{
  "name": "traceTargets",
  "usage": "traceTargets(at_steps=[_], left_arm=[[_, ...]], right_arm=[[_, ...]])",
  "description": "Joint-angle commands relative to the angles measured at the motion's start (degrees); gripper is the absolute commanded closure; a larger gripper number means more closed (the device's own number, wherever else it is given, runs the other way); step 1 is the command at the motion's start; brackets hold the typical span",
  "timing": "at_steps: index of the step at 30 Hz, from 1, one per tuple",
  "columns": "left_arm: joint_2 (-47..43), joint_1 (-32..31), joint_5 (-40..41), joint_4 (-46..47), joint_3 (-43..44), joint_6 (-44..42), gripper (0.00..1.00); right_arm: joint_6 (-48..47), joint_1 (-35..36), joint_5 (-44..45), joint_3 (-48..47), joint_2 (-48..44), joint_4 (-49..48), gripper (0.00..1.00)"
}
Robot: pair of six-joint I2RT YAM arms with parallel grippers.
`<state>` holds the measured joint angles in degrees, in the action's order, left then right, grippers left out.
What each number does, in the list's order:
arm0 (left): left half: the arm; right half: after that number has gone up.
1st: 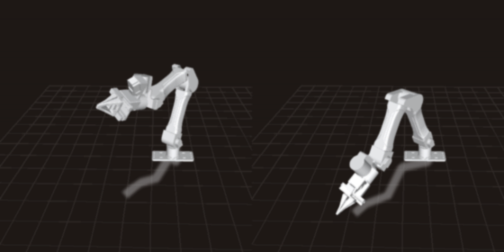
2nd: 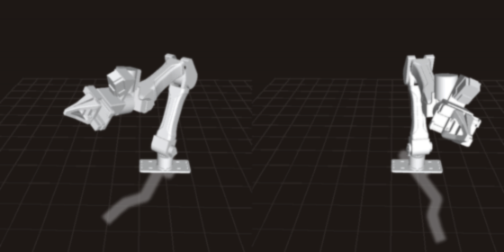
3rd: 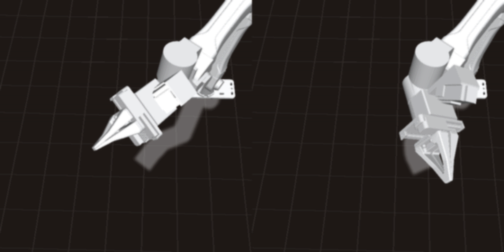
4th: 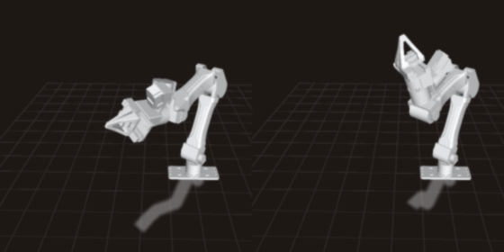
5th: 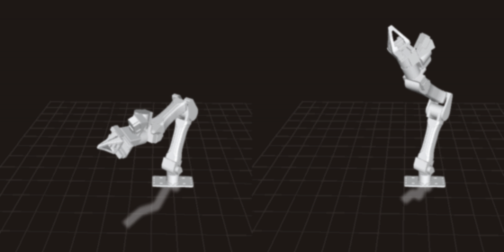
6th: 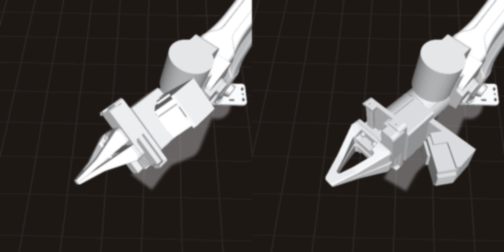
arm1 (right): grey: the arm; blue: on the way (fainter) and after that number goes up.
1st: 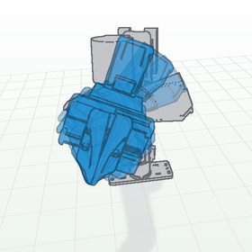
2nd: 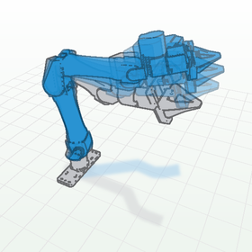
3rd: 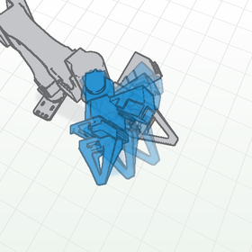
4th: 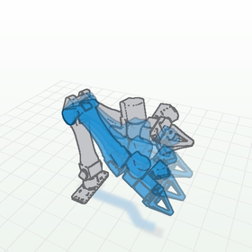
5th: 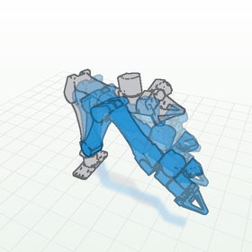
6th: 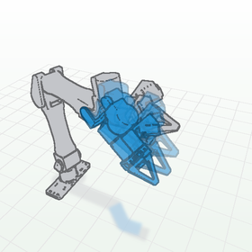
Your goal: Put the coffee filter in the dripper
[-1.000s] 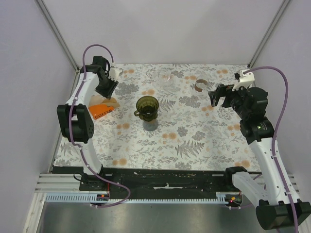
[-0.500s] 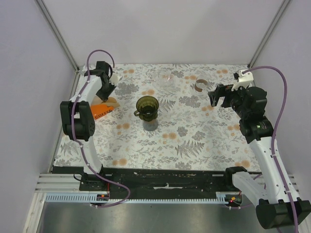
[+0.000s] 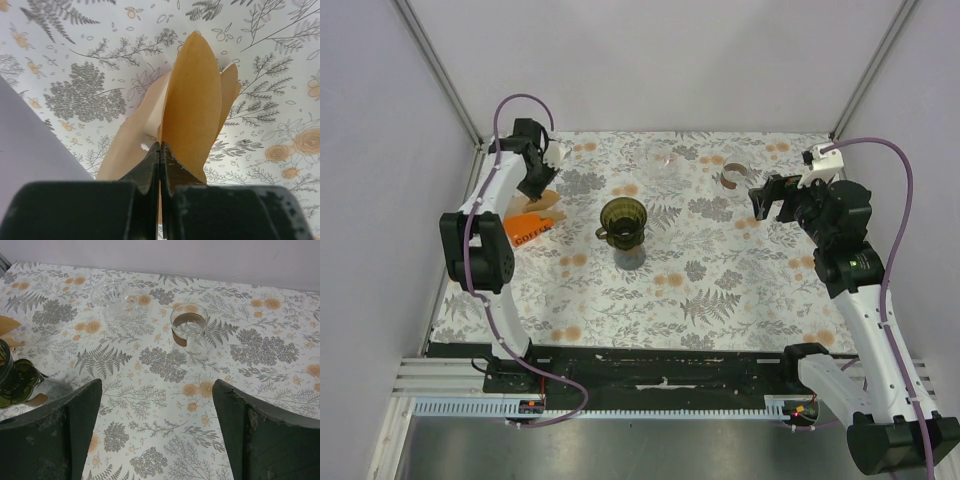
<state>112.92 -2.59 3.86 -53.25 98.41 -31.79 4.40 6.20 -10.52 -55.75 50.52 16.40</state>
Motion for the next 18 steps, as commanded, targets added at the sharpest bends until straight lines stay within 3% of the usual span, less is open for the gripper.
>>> traceTargets(at_steps=[1, 10, 13, 18], left_arm=[[-7.71, -0.05, -3.59, -1.76, 5.38, 1.2, 0.98], [-15.35, 0.04, -15.26, -3.7, 12.06, 8.66, 0.98], [-19.83, -0.92, -21.42, -3.17, 12.77, 9.73, 0.98], [-25.2, -8.91, -22.22, -7.55, 13.12, 5.96, 0.98]], right_arm=[[-0.71, 0.48, -0.37, -1.2, -0.78, -1.46, 0.02], [3.41, 2.32, -2.48, -5.68, 0.62, -0.5, 0.04], [5.0, 6.62, -3.27, -10.51, 3.61, -1.63, 0.04], [3.52, 17.77, -6.42, -18.42, 11.78, -5.15, 0.05]])
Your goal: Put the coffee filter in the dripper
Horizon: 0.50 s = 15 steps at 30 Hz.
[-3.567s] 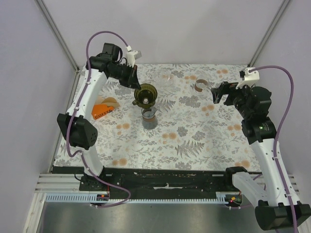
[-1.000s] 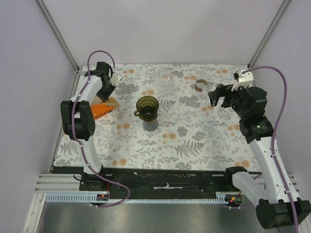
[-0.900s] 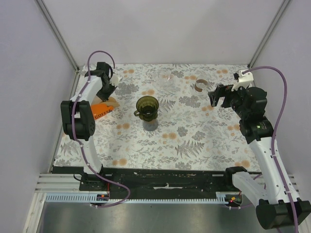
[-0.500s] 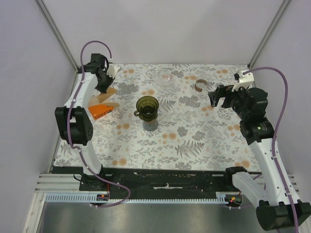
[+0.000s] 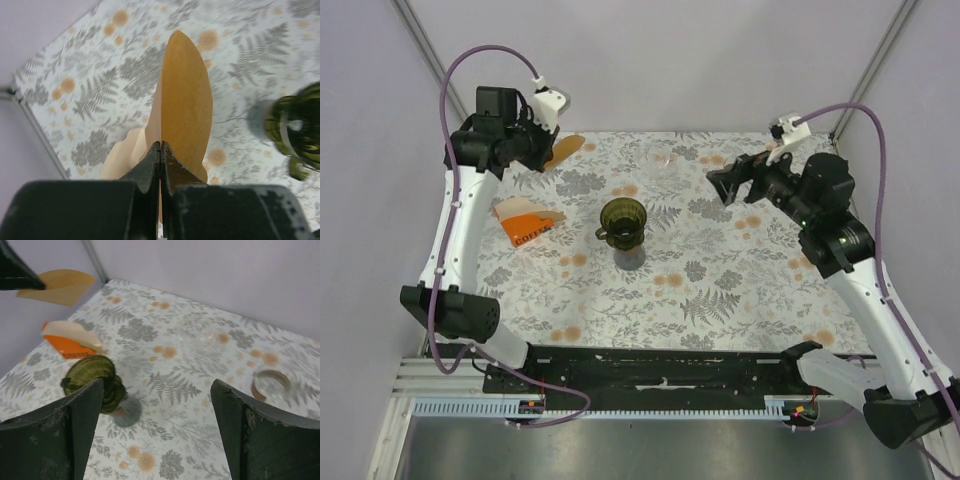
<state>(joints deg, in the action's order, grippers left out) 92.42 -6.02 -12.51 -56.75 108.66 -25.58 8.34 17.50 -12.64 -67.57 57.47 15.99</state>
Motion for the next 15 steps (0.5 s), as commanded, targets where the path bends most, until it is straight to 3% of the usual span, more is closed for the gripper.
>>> traceTargets(at_steps=[1, 5, 10, 15], left_arm=[[-5.14, -6.71, -6.38, -5.46, 3.65, -0.95, 0.98], [-6.46, -10.5, -11.2, -8.11, 5.5, -1.06, 0.98], [-6.99, -12.52, -20.18, -9.25, 6.82, 1.33, 0.98], [-6.99, -13.93, -20.01, -9.96, 5.86, 0.1, 0.98]], right_arm=[[-2.34, 8.24, -6.49, -8.35, 6.41, -5.96, 0.06], [-10.33, 14.13, -11.78, -12.31, 10.98, -9.75, 0.06], [-26.67, 21.6, -30.65, -8.56, 11.0, -14.74, 0.08], [-41.2, 26.09, -29.82, -6.51, 10.81, -16.96, 0.05]])
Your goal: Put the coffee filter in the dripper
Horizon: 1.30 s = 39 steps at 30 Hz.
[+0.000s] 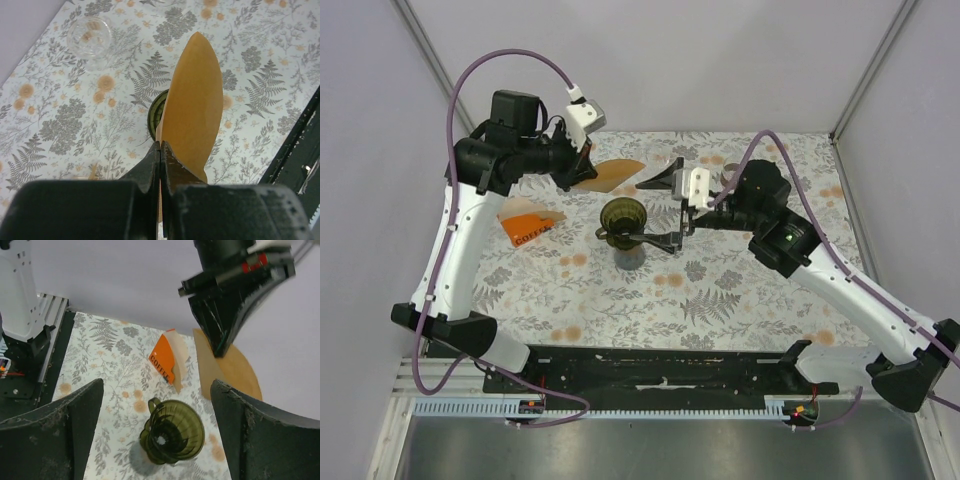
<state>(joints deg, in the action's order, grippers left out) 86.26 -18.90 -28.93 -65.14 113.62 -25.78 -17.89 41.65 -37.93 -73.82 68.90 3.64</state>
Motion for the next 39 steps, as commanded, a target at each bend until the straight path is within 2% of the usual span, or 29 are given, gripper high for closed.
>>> traceTargets(at_steps=[1, 6, 12, 16, 23, 26, 27, 28, 34, 39], left_arm=[[-0.83, -1.58, -3.59, -1.83, 0.55, -0.06, 0.98], [-0.74, -3.16, -4.12, -2.79, 0.2, -0.76, 0.98], [-0.39, -3.69, -5.26, -4.11, 0.11, -2.08, 0.98], [-0.21, -3.78, -6.05, -4.99, -0.42, -3.84, 0.98], [0.57, -3.78, -5.7, -2.62, -1.12, -2.7, 0.98], [1.28, -3.78, -4.39, 0.36, -2.88, -2.17, 0.98], [1.72, -3.69, -3.95, 1.5, -3.4, -1.65, 0.98], [2.07, -3.78, -3.51, 2.56, -3.93, -1.21, 0.98], [3.21, -3.78, 6.33, 12.84, -9.99, 2.49, 0.98], [3.57, -3.78, 7.31, 14.78, -13.42, 2.58, 0.98]], right_arm=[[-16.55, 1.95, -4.0, -1.31, 0.26, -3.82, 0.05], [-24.37, 1.95, -2.68, -7.64, 5.97, 5.4, 0.15], [-28.51, 2.03, 1.28, -13.18, 11.16, 12.96, 0.29], [-30.36, 1.95, 2.95, -15.03, 13.62, 15.34, 0.34], [-32.47, 1.95, 3.22, -20.04, 17.31, 23.6, 0.58], [-33.7, 1.95, 2.78, -21.71, 18.63, 27.55, 0.74], [-34.05, 1.95, 2.78, -22.15, 18.9, 28.95, 0.84], [-34.23, 1.95, 3.04, -22.5, 19.33, 29.93, 0.87], [-35.81, 1.95, 1.81, -21.81, 19.69, 34.24, 0.89], [-36.07, 2.03, 1.81, -21.19, 21.62, 34.42, 0.93]])
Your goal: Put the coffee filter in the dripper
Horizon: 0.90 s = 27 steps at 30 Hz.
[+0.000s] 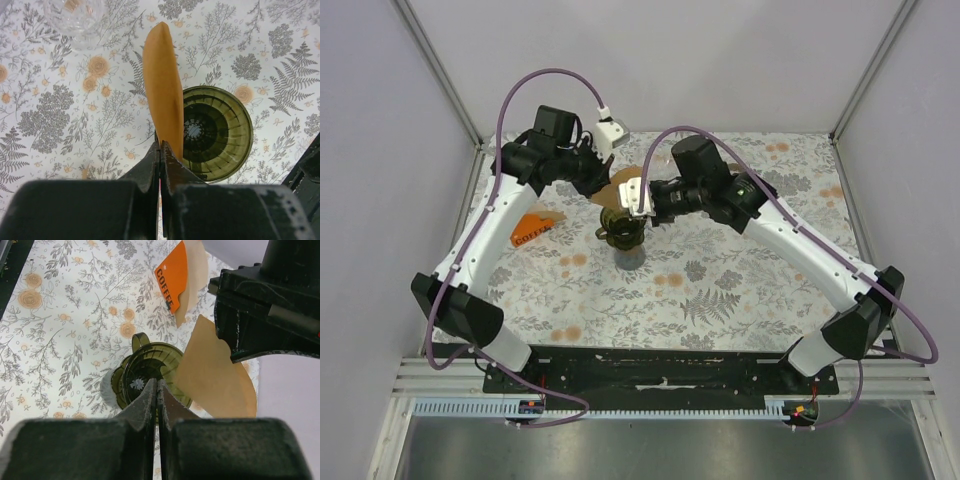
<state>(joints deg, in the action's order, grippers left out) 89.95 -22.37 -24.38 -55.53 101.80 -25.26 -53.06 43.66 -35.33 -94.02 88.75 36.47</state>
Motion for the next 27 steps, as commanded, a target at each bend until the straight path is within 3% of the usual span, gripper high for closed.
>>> traceTargets(at_steps=[1, 4, 10, 17, 23, 27], left_arm=[[-0.13, -0.31, 2.59, 5.34, -2.04, 2.05, 0.98], [-0.48, -0.31, 0.05, 4.64, -2.92, 2.14, 0.98], [-1.18, -0.22, -4.71, 1.39, -3.79, 1.7, 0.98], [-1.36, -0.3, -2.16, 4.2, -9.25, 0.65, 0.98], [-1.53, -0.3, -3.92, 4.29, -9.34, 0.47, 0.98], [-1.97, -0.3, -4.09, 4.37, -9.69, 0.47, 0.98]], right_arm=[[-0.91, -0.06, -0.88, -1.17, 2.39, 1.68, 0.98], [-0.73, -0.07, -0.53, -1.25, 3.18, 1.68, 0.99], [0.94, -0.15, -3.77, -2.58, 0.47, 2.82, 0.92], [8.4, -3.22, -10.98, -3.45, -0.69, 0.89, 0.73], [19.29, -7.27, -9.5, -8.89, 5.72, -3.51, 0.74], [21.76, -7.27, -8.35, -10.31, 8.8, -4.47, 0.79]])
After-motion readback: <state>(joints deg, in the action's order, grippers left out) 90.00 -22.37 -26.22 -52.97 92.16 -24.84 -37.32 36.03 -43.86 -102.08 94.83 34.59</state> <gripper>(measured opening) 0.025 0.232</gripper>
